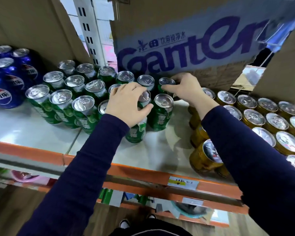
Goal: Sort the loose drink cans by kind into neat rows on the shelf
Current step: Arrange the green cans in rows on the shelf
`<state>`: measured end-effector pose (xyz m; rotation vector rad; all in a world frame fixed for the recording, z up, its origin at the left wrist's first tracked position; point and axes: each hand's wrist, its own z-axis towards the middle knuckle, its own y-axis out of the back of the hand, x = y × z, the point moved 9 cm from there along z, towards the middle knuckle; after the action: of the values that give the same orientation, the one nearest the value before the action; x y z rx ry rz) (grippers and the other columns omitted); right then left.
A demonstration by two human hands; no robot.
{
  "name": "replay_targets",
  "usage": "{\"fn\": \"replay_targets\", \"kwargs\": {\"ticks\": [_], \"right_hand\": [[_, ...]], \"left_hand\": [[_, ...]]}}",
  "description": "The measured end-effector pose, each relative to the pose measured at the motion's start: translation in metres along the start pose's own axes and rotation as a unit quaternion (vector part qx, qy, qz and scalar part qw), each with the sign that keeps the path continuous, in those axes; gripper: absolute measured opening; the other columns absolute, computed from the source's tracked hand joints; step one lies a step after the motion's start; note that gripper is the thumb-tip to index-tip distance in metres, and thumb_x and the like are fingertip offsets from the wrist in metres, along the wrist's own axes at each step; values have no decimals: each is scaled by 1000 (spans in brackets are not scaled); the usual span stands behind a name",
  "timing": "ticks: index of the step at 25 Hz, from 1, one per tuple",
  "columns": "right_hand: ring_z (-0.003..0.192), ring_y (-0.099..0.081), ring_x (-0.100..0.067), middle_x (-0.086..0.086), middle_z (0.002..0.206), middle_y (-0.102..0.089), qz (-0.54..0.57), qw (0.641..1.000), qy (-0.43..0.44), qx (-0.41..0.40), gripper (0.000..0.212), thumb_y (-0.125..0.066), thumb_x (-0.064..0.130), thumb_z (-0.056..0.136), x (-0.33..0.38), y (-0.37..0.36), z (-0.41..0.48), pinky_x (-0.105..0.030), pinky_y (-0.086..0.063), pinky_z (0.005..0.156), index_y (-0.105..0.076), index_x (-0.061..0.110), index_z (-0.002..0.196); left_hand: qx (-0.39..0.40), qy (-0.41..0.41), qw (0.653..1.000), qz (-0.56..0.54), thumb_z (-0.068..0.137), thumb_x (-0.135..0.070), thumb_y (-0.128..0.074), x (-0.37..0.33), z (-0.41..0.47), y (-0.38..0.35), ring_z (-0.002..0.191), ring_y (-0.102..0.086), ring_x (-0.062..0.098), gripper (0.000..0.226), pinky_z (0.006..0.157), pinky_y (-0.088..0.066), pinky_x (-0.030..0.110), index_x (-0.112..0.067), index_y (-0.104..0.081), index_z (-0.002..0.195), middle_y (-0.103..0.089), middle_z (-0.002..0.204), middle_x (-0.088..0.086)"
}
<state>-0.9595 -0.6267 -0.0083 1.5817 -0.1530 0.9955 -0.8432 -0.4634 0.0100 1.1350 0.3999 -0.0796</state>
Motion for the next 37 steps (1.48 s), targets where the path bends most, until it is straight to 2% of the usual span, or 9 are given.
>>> {"fn": "replay_targets", "kwargs": {"ticks": [3, 7, 10, 13, 16, 24, 27, 30, 37], "right_hand": [[88, -62, -13, -2, 104, -68, 16, 1000, 15, 17, 41, -75, 36, 78, 1, 0, 1, -16, -50, 64, -69, 16, 112], [99, -62, -22, -5, 108, -65, -14, 999, 0, 34, 43, -63, 44, 87, 1, 8, -16, -40, -53, 86, -63, 14, 117], [99, -57, -15, 2, 113, -60, -38, 999, 29, 10, 65, -67, 62, 74, 11, 15, -47, -31, -48, 80, -57, 18, 122], [106, -57, -17, 0, 119, -62, -85, 991, 63, 81, 71, -80, 47, 65, 20, -7, -72, -31, -46, 86, -56, 19, 126], [102, -59, -21, -3, 113, -64, -82, 994, 60, 39, 65, -82, 34, 65, 24, -6, -69, -36, -49, 87, -57, 18, 123], [110, -55, -23, -7, 123, -59, -84, 993, 62, 63, 74, -81, 40, 70, 13, -8, -61, -31, -45, 87, -46, 18, 131], [109, -56, -21, -7, 122, -60, -68, 994, 56, 61, 75, -79, 44, 72, 9, -10, -60, -28, -42, 85, -44, 19, 134], [101, -56, -18, -6, 120, -61, -77, 994, 59, 46, 74, -77, 48, 73, 9, -10, -59, -27, -41, 81, -46, 19, 134], [95, -52, -14, -5, 124, -59, -60, 995, 57, 50, 70, -74, 46, 77, 7, -10, -59, -28, -39, 80, -45, 19, 134]], "left_hand": [[16, 3, 1000, -3, 86, -46, -60, 2, 2, -2, 120, -46, 19, 48, 104, -24, 39, -23, -56, 128, -54, 125, -5], [10, -5, 1000, -11, 94, -37, -53, 0, 3, -2, 117, -49, 23, 34, 102, -28, 40, -18, -61, 121, -57, 123, -2], [5, -2, 1000, -2, 98, -30, -45, -1, 1, -3, 117, -47, 23, 32, 102, -27, 39, -17, -61, 122, -55, 127, -2], [7, -7, 1000, 0, 98, -27, -42, -3, -1, -5, 116, -48, 24, 33, 101, -29, 38, -16, -62, 122, -55, 127, -2], [3, -13, 1000, 9, 99, -27, -41, -3, -2, -4, 115, -48, 24, 33, 100, -30, 38, -15, -62, 121, -55, 127, -1], [-1, -27, 999, -44, 95, -34, -53, -3, -10, 10, 109, -53, 23, 32, 89, -40, 30, -11, -65, 114, -60, 117, 3], [72, -57, 996, -2, 75, -57, -69, 0, -17, 7, 119, -51, 22, 61, 99, -41, 39, -15, -62, 118, -58, 126, 1], [150, -76, 986, -1, 53, -52, -86, 4, -21, 1, 131, -41, 21, 95, 109, -33, 42, -17, -52, 134, -47, 141, 1], [148, -70, 987, 1, 55, -37, -90, 11, -25, -4, 140, -32, 17, 105, 114, -26, 39, -23, -39, 145, -35, 152, -4]]}}
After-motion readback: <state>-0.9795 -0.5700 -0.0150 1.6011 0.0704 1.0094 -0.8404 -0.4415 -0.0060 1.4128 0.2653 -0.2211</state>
